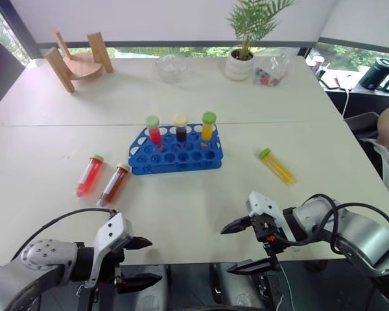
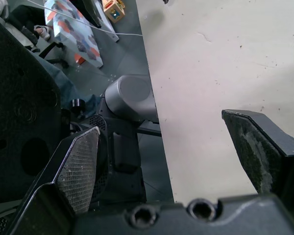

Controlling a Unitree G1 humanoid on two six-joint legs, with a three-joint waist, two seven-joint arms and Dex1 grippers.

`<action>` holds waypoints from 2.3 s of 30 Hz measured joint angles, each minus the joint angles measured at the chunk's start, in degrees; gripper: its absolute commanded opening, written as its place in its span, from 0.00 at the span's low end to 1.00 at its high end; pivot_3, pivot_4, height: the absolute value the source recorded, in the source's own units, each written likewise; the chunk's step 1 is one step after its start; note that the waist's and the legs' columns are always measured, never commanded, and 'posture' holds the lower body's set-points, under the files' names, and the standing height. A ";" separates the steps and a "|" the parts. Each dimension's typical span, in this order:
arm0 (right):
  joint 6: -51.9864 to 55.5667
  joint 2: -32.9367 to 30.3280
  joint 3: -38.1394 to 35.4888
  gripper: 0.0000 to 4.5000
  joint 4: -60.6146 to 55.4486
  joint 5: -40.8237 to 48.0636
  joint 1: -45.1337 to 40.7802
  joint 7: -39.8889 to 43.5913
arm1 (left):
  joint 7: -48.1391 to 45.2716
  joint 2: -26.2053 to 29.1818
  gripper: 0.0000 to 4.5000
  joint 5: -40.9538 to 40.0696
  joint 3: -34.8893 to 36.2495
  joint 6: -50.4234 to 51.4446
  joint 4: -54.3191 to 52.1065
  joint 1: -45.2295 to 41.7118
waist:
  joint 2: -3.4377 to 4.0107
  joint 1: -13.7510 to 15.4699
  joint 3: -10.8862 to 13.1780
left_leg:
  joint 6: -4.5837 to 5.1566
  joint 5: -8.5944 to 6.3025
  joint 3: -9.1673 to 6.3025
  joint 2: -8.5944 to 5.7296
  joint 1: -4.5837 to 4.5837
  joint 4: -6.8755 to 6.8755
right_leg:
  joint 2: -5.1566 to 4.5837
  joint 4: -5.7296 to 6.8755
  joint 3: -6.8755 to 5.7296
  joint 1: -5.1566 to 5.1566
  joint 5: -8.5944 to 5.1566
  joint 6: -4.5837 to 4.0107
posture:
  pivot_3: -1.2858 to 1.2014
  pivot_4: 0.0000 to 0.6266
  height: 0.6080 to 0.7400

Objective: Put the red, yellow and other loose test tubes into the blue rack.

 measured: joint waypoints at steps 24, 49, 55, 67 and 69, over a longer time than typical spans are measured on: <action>-0.57 0.00 0.21 0.98 0.83 -1.93 -0.34 -0.56 | 3.94 -2.54 1.00 -0.54 -4.76 2.15 1.56 -8.05 | -0.01 0.02 -0.01 | 0.00 0.00 -0.02 -0.01 0.00 0.02 | 0.02 0.02 0.00 0.03 0.01 0.02 | 0.52 0.24 1.00; 10.90 -11.69 11.15 0.98 37.85 -17.12 -43.09 7.79 | -6.68 4.57 1.00 2.89 -9.10 -1.55 9.05 -49.44 | 0.11 -0.41 0.07 | 0.35 -0.19 0.17 -0.03 -0.17 -0.02 | 0.03 0.01 0.09 -0.26 0.17 0.35 | 0.52 0.24 1.00; 9.78 -1.25 19.19 0.98 53.81 -27.87 -50.81 6.48 | -6.44 3.27 1.00 7.18 -12.26 -4.03 9.65 -47.97 | 0.14 -1.66 0.09 | 0.37 -0.20 0.18 -0.01 -0.24 0.00 | 0.05 0.17 0.13 -0.41 0.17 0.36 | 0.52 0.24 1.00; -1.65 10.15 23.81 0.48 81.87 -40.85 -59.19 13.17 | 2.04 -5.39 1.00 7.74 -17.78 -0.08 3.22 -45.19 | 0.16 -1.72 0.09 | 0.34 -0.19 0.16 -0.04 -0.20 0.07 | 0.05 0.31 0.14 -0.39 0.20 0.39 | 0.52 0.24 1.00; -3.43 11.29 24.46 0.24 84.43 -43.08 -60.34 14.57 | 2.70 -5.31 1.00 8.60 -17.88 -0.08 3.25 -43.96 | 0.16 -1.73 0.09 | 0.34 -0.18 0.16 -0.04 -0.20 0.07 | 0.05 0.31 0.14 -0.40 0.20 0.39 | 0.52 0.24 1.00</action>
